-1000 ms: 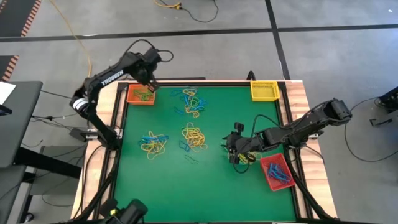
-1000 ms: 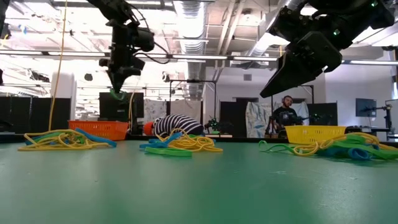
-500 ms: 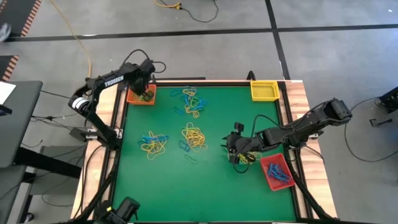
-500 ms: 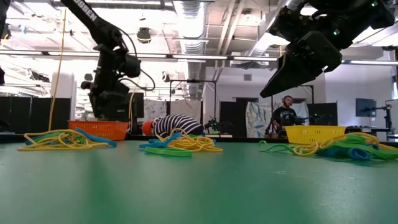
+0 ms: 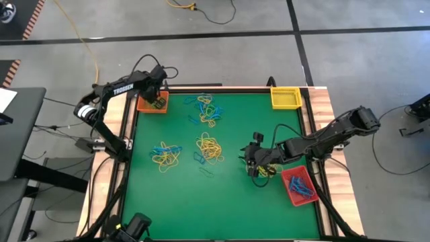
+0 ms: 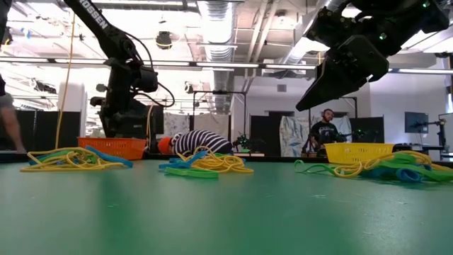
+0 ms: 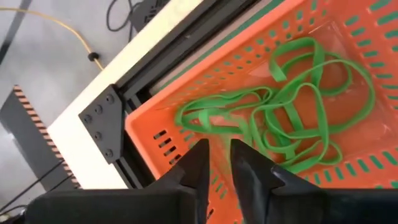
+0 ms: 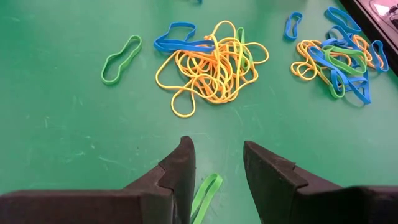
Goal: Sort rubber bands into baskets
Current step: Put the green rubber band into the orange bin, then put the yellow rubber band into the yellow bin
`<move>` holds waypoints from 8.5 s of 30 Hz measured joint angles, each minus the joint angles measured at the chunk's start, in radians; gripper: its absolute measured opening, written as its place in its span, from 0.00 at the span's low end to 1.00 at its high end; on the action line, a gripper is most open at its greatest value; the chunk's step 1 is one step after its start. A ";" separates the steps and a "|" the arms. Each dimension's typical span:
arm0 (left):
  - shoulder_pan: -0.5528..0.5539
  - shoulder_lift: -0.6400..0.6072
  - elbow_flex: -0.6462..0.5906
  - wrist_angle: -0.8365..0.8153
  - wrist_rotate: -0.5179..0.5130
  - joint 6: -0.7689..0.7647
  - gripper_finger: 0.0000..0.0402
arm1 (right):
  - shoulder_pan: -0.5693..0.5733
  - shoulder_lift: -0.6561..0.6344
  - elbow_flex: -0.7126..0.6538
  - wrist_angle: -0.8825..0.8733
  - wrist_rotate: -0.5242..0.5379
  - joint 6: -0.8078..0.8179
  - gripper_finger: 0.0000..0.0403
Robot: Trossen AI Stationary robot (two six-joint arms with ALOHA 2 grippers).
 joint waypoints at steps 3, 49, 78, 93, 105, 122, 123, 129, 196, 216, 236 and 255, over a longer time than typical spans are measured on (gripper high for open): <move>0.000 0.000 0.000 0.000 -0.014 0.000 0.20 | 0.000 0.000 0.000 0.000 0.000 0.000 0.41; -0.374 -0.600 0.000 0.064 0.254 -0.150 0.31 | -0.001 0.000 0.000 0.006 0.000 0.007 0.41; -0.674 -0.602 0.000 0.047 0.306 -0.280 0.31 | 0.000 0.013 0.000 0.081 -0.011 0.028 0.41; -0.685 -0.602 0.000 0.046 0.305 -0.361 0.31 | -0.119 0.351 0.118 0.365 -0.149 -0.144 0.41; -0.685 -0.602 0.000 0.046 0.300 -0.361 0.31 | -0.200 0.507 0.270 0.370 -0.202 -0.211 0.41; -0.685 -0.602 0.000 0.047 0.299 -0.365 0.31 | -0.252 0.580 0.349 0.315 -0.243 -0.257 0.31; -0.685 -0.602 0.000 0.047 0.299 -0.370 0.31 | -0.256 0.583 0.349 0.313 -0.253 -0.257 0.29; -0.685 -0.602 0.000 0.047 0.300 -0.376 0.31 | -0.264 0.590 0.349 0.304 -0.303 -0.232 0.22; -0.685 -0.602 0.000 0.046 0.296 -0.380 0.31 | -0.257 0.098 0.392 -0.240 0.180 -0.343 0.05; -0.685 -0.602 0.000 0.047 0.296 -0.380 0.31 | -0.484 -0.070 0.392 -0.741 0.394 -0.080 0.05; -0.685 -0.602 0.000 0.046 0.296 -0.380 0.31 | -0.886 -0.070 0.392 -0.929 0.393 -0.072 0.06; -0.685 -0.602 0.000 0.046 0.296 -0.380 0.31 | -1.037 -0.065 0.301 -0.835 0.226 -0.085 0.06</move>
